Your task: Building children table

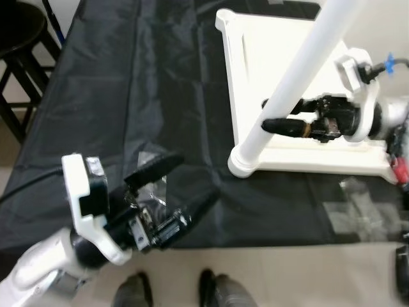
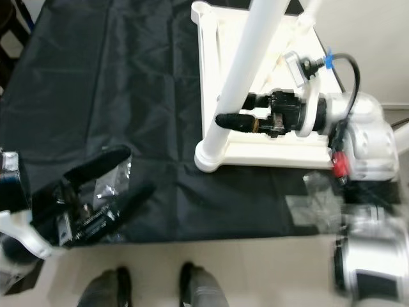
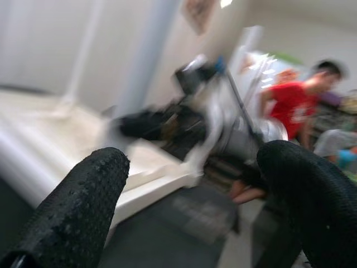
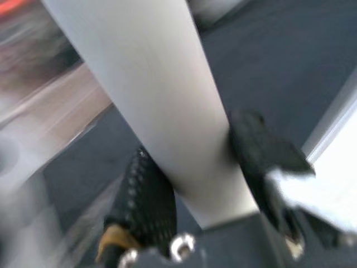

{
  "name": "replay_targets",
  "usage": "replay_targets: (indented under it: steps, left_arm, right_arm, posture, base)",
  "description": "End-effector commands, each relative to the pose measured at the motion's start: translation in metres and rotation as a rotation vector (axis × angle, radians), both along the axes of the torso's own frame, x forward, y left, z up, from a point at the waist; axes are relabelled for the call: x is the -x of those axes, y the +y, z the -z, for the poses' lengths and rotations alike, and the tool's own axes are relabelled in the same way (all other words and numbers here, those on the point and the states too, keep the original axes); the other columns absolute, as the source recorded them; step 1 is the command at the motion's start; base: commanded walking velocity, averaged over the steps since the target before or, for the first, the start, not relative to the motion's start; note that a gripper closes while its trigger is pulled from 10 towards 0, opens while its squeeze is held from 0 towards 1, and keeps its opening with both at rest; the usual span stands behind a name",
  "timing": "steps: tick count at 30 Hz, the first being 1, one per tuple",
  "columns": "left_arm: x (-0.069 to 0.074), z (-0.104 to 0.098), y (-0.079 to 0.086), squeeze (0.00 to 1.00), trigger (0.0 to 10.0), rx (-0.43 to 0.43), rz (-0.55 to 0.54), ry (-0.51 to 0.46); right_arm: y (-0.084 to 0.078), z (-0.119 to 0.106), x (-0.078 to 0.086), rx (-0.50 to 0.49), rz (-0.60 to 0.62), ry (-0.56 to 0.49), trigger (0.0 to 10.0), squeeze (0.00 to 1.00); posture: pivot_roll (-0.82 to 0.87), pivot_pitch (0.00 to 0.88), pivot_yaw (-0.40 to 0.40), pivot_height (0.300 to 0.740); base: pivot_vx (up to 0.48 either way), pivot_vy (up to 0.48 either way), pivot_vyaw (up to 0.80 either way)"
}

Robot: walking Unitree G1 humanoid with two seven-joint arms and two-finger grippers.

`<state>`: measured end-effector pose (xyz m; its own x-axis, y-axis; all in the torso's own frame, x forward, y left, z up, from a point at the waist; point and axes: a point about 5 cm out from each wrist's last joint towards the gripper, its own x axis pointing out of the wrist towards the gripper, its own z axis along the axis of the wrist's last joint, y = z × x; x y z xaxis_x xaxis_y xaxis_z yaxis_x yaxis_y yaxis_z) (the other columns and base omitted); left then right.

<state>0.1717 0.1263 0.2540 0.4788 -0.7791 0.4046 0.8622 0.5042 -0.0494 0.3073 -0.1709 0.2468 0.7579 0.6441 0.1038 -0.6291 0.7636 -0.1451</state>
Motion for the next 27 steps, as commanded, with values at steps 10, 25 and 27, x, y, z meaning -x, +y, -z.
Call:
replay_targets:
  steps: [10,25,27]
  left_arm:
    - [-0.018,0.001,-0.008,0.00,10.0,0.035,0.033,-0.064]
    - [-0.015,0.009,-0.012,0.00,10.0,0.027,0.064,-0.042]
    - [-0.012,0.011,-0.013,0.00,10.0,0.025,0.066,-0.020]
  right_arm:
    - [0.017,0.100,-0.006,-0.049,0.539,0.292,0.0,0.00]
    - [0.021,0.033,0.000,-0.036,-0.052,0.163,10.0,1.00]
    - [0.001,0.013,0.000,0.072,-0.222,0.075,10.0,1.00]
  posture:
    - [-0.07,0.005,-0.162,0.740]
    - [-0.05,0.087,-0.121,0.740]
    - [-0.04,0.103,-0.121,0.740]
  base:
    - [0.000,0.000,0.00]
    - [0.000,0.000,0.00]
    - [0.000,0.000,0.00]
